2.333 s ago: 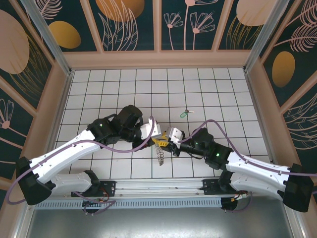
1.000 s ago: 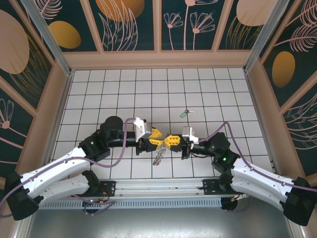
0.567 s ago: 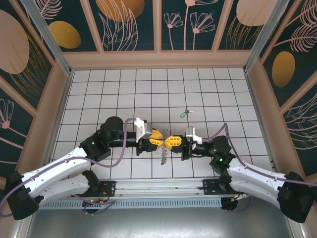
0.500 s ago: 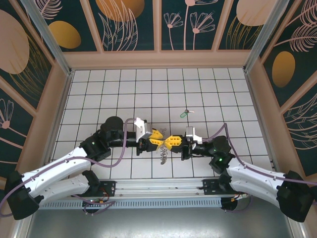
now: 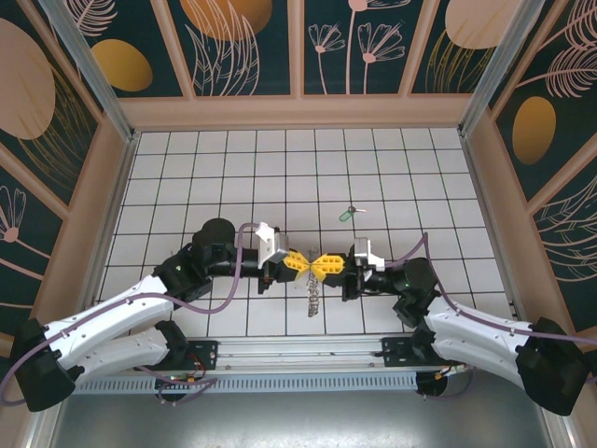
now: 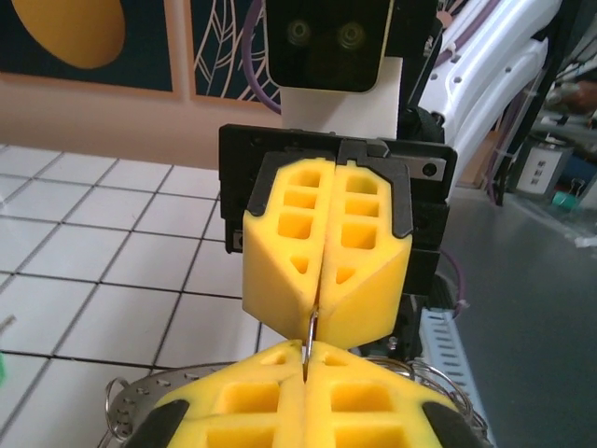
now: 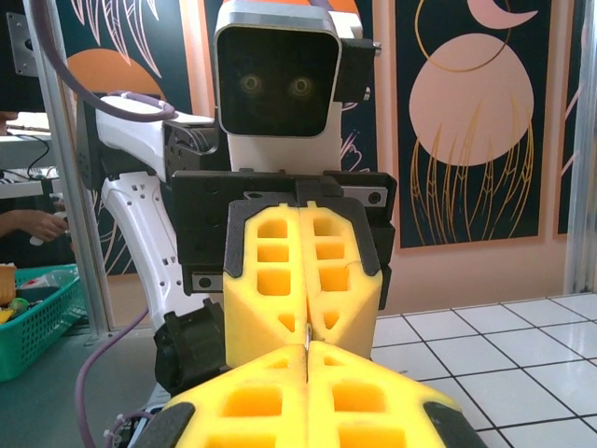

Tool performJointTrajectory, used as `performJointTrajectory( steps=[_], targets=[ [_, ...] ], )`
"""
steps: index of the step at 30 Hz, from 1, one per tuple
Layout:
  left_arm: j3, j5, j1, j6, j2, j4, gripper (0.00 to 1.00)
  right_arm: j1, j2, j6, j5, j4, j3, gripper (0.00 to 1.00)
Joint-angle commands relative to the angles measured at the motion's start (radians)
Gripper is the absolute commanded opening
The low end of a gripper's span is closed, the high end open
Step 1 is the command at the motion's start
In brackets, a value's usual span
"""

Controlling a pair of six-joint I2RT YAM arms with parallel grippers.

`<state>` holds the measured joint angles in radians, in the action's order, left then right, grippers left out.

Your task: Put the keys on the keyring

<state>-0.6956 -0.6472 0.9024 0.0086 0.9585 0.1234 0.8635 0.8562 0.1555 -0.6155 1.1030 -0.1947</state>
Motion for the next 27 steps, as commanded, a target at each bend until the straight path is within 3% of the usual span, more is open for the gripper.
performJointTrajectory(
  steps=[1, 4, 7, 9, 10, 16, 21, 24, 27],
  targets=[
    [-0.004, -0.008, 0.001, 0.008, -0.005, 0.002, 0.0, -0.001, 0.001, 0.005, -0.015, 0.096, -0.009, 0.0],
    [-0.004, 0.027, 0.001, 0.02, -0.02, -0.003, 0.0, -0.001, -0.003, -0.007, 0.006, 0.031, -0.025, 0.0],
    [0.006, 0.084, 0.001, 0.031, -0.045, -0.004, 0.0, -0.002, -0.047, -0.005, 0.058, -0.005, -0.007, 0.39],
    [0.026, 0.115, 0.001, 0.033, -0.062, 0.007, 0.0, -0.003, -0.096, -0.013, 0.111, -0.068, -0.002, 0.57],
    [0.04, 0.127, 0.0, 0.032, -0.069, 0.02, 0.0, -0.003, -0.125, -0.027, 0.135, -0.131, -0.009, 0.61],
    [0.099, 0.167, 0.0, 0.023, -0.078, 0.076, 0.0, -0.058, -0.23, -0.076, 0.345, -0.539, -0.108, 0.76],
    [0.139, 0.286, 0.001, -0.011, -0.077, 0.118, 0.0, -0.22, -0.092, -0.045, 0.567, -0.957, -0.309, 0.84],
    [0.171, 0.348, 0.001, -0.049, -0.068, 0.174, 0.0, -0.363, 0.05, -0.031, 0.488, -1.107, -0.405, 0.84],
    [0.203, 0.407, 0.0, -0.079, -0.061, 0.229, 0.0, -0.416, 0.173, -0.057, 0.487, -1.162, -0.465, 0.84]
  ],
)
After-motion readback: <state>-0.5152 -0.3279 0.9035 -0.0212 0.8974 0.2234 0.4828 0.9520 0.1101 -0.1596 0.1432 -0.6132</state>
